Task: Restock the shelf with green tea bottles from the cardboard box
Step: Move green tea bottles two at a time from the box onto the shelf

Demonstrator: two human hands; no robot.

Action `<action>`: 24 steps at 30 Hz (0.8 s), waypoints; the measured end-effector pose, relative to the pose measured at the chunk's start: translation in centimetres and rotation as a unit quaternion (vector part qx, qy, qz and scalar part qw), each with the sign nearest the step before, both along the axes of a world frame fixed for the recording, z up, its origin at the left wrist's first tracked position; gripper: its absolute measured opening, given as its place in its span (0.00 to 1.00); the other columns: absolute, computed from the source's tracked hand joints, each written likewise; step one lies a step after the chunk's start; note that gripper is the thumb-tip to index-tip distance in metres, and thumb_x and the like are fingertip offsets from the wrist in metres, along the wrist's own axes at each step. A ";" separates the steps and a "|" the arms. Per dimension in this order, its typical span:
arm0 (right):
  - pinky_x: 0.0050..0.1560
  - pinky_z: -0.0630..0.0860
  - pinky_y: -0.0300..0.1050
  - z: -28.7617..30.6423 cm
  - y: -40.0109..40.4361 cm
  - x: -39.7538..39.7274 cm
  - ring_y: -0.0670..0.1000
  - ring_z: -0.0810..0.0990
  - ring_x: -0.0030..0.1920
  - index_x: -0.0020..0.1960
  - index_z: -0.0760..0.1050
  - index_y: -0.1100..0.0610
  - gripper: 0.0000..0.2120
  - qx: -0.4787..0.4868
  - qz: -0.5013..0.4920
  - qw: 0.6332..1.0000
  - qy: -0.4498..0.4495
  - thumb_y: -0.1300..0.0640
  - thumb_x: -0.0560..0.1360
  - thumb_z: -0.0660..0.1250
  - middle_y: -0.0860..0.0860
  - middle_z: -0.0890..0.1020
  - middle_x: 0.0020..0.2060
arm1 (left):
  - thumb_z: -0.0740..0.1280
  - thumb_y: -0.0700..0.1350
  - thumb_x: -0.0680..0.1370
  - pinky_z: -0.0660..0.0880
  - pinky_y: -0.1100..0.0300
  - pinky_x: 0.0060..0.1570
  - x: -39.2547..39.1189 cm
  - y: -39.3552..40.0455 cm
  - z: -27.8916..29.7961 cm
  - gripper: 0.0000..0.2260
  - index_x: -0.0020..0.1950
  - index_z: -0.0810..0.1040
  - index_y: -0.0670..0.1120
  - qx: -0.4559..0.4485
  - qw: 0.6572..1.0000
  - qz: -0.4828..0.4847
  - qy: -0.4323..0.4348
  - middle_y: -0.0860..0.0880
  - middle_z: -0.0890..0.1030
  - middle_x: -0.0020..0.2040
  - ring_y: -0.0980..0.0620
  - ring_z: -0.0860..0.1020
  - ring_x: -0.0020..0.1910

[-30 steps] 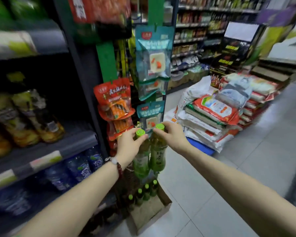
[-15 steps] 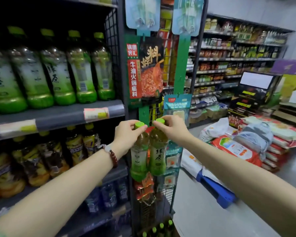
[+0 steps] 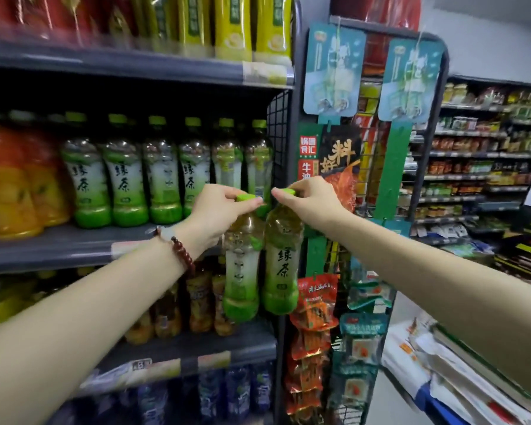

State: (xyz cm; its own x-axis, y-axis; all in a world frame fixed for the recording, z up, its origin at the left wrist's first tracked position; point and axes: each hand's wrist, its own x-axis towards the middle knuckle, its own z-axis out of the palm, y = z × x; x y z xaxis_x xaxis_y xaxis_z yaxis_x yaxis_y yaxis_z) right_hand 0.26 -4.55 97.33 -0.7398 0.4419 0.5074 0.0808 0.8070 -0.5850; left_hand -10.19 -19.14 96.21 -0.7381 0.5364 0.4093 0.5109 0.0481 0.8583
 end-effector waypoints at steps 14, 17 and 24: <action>0.43 0.80 0.42 10.4 -9.6 -6.8 0.54 0.84 0.40 0.48 0.83 0.62 0.19 0.002 0.071 0.989 0.133 0.45 0.74 0.68 0.59 0.85 0.39 | 0.77 0.43 0.66 0.79 0.52 0.48 -6.1 -9.6 9.5 0.06 0.41 0.83 0.46 0.105 0.993 0.041 0.022 0.43 0.84 0.40 0.47 0.82 0.41; 0.32 0.73 0.33 11.2 -11.6 -8.4 0.45 0.76 0.30 0.45 0.83 0.59 0.16 0.010 0.078 0.984 0.162 0.46 0.74 0.68 0.52 0.80 0.31 | 0.78 0.43 0.65 0.79 0.46 0.54 -7.4 -11.7 10.6 0.07 0.40 0.84 0.47 0.116 0.991 0.061 0.040 0.42 0.85 0.42 0.44 0.83 0.45; 0.44 0.75 0.39 10.6 -15.5 -12.5 0.44 0.79 0.37 0.46 0.83 0.57 0.13 0.007 0.103 0.972 0.213 0.47 0.74 0.68 0.50 0.84 0.37 | 0.79 0.45 0.64 0.77 0.47 0.57 -10.4 -15.9 11.2 0.06 0.38 0.85 0.50 0.109 0.985 0.106 0.077 0.46 0.85 0.42 0.46 0.83 0.48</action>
